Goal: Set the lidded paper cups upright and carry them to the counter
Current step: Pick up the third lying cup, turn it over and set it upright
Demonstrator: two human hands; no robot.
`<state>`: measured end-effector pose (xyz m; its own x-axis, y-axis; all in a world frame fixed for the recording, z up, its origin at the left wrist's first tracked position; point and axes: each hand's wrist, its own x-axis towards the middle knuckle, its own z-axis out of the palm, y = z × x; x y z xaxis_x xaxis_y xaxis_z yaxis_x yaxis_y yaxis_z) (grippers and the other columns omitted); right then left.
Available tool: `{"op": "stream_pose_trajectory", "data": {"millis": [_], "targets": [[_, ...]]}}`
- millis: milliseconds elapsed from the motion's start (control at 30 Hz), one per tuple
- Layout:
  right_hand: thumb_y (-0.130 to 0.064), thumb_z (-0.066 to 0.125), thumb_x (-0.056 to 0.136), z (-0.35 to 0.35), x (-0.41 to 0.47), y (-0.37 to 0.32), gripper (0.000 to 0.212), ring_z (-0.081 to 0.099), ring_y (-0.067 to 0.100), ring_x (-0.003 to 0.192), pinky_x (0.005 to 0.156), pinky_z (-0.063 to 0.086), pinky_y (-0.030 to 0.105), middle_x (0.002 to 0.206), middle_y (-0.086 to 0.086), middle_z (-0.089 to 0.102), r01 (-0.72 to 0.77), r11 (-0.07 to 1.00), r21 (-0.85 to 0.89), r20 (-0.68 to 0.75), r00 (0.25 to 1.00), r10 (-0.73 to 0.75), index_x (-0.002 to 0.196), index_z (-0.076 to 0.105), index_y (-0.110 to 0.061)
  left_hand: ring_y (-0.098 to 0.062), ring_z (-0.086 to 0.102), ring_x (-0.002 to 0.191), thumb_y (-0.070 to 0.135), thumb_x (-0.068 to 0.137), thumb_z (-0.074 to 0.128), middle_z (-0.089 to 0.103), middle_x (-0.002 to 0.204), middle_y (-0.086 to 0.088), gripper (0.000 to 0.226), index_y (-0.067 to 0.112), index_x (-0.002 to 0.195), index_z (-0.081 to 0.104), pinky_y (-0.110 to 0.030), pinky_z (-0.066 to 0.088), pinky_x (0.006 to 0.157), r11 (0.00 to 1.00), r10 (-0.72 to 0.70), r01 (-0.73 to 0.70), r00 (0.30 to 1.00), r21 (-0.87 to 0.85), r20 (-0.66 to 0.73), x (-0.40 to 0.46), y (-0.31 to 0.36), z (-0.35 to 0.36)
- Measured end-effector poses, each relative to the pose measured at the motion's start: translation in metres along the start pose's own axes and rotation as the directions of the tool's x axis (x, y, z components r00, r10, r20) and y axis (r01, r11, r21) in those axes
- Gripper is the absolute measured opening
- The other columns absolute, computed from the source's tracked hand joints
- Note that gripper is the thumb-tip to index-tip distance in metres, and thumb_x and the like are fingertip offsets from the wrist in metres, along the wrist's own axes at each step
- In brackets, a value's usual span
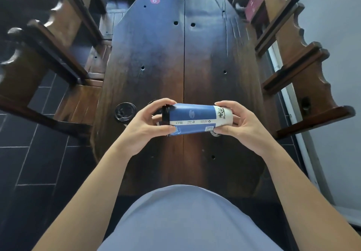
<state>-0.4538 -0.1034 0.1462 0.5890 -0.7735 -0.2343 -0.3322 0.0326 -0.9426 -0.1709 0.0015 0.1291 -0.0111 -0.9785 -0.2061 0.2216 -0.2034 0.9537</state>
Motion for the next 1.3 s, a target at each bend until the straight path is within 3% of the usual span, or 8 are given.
{"op": "stream_pose_trajectory", "data": {"millis": [133,333,500,700,833,1033,1233,1300], "targets": [[-0.011,0.083,0.083,-0.011,-0.001,0.005,0.06,0.061,0.025,0.121,0.093,0.06,0.051,0.123,-0.005,0.065,-0.002,1.0,0.013,0.02,1.0,0.001,0.133,0.058,-0.032,-0.02,0.068,0.105,0.013,0.071,0.084,0.067,0.12,0.005,0.057,0.026,0.124,0.068,-0.041,0.063,0.083,1.0,0.016,-0.017,0.998,-0.017,-0.054,-0.007,-0.002,0.017],[-0.033,0.078,0.077,-0.02,0.004,0.007,0.057,0.061,0.025,0.121,0.089,0.062,0.046,0.123,-0.002,0.064,-0.036,0.999,0.034,0.035,0.999,0.035,0.13,0.056,-0.035,-0.014,0.048,0.142,-0.008,0.081,0.081,0.051,0.153,0.01,0.065,0.037,0.126,0.072,-0.032,0.059,0.094,0.974,0.134,-0.114,0.987,0.197,-0.092,-0.01,0.002,0.024],[-0.033,0.077,0.082,-0.024,0.01,0.007,0.054,0.061,0.023,0.121,0.09,0.062,0.045,0.124,-0.002,0.063,-0.043,0.999,0.027,0.048,0.998,0.041,0.131,0.054,-0.037,-0.021,0.052,0.14,0.003,0.076,0.089,0.054,0.151,0.008,0.063,0.034,0.128,0.071,-0.029,0.057,0.095,0.971,0.145,-0.123,0.985,0.207,-0.09,-0.002,0.009,0.024],[-0.037,0.082,0.073,-0.03,0.015,0.005,0.075,0.055,0.02,0.128,0.097,0.058,0.046,0.134,-0.012,0.06,0.036,0.999,0.031,0.01,0.999,-0.036,0.14,0.048,-0.043,-0.022,0.061,0.126,0.024,0.072,0.088,0.064,0.14,0.005,0.067,0.034,0.134,0.067,-0.048,0.055,0.104,0.98,0.107,-0.079,0.983,0.181,-0.147,0.007,0.013,0.025],[-0.036,0.082,0.076,-0.032,0.021,0.004,0.067,0.059,0.021,0.125,0.097,0.057,0.05,0.132,-0.01,0.063,0.058,0.997,0.048,0.009,0.998,-0.058,0.136,0.053,-0.044,-0.026,0.058,0.131,0.016,0.075,0.087,0.062,0.143,0.004,0.077,0.041,0.142,0.059,-0.045,0.055,0.105,0.989,0.076,-0.06,0.99,0.136,-0.115,0.008,0.015,0.021],[-0.051,0.083,0.07,-0.031,0.029,0.001,0.069,0.058,0.018,0.126,0.097,0.058,0.048,0.13,-0.011,0.062,0.047,0.999,0.026,0.039,0.998,-0.048,0.132,0.053,-0.047,-0.029,0.059,0.126,0.007,0.074,0.086,0.061,0.144,-0.001,0.071,0.03,0.138,0.064,-0.04,0.057,0.092,0.992,0.07,-0.057,0.991,0.113,-0.112,0.012,0.02,0.014],[-0.028,0.083,0.078,-0.031,0.027,-0.001,0.068,0.058,0.018,0.127,0.097,0.058,0.047,0.133,-0.011,0.062,0.115,0.993,0.01,-0.005,0.993,-0.115,0.137,0.053,-0.034,-0.039,0.058,0.129,0.02,0.07,0.089,0.062,0.142,-0.007,0.078,0.033,0.141,0.061,-0.066,0.055,0.098,0.995,0.055,-0.046,0.993,0.089,-0.102,0.016,0.023,0.015],[-0.031,0.084,0.079,-0.032,0.026,0.002,0.063,0.06,0.02,0.124,0.096,0.059,0.047,0.13,-0.01,0.064,0.107,0.994,0.004,-0.021,0.994,-0.107,0.134,0.055,-0.035,-0.035,0.057,0.133,0.018,0.069,0.088,0.061,0.144,-0.001,0.08,0.034,0.143,0.06,-0.065,0.052,0.104,0.995,0.065,-0.057,0.994,0.085,-0.091,0.016,0.022,0.014]]}}
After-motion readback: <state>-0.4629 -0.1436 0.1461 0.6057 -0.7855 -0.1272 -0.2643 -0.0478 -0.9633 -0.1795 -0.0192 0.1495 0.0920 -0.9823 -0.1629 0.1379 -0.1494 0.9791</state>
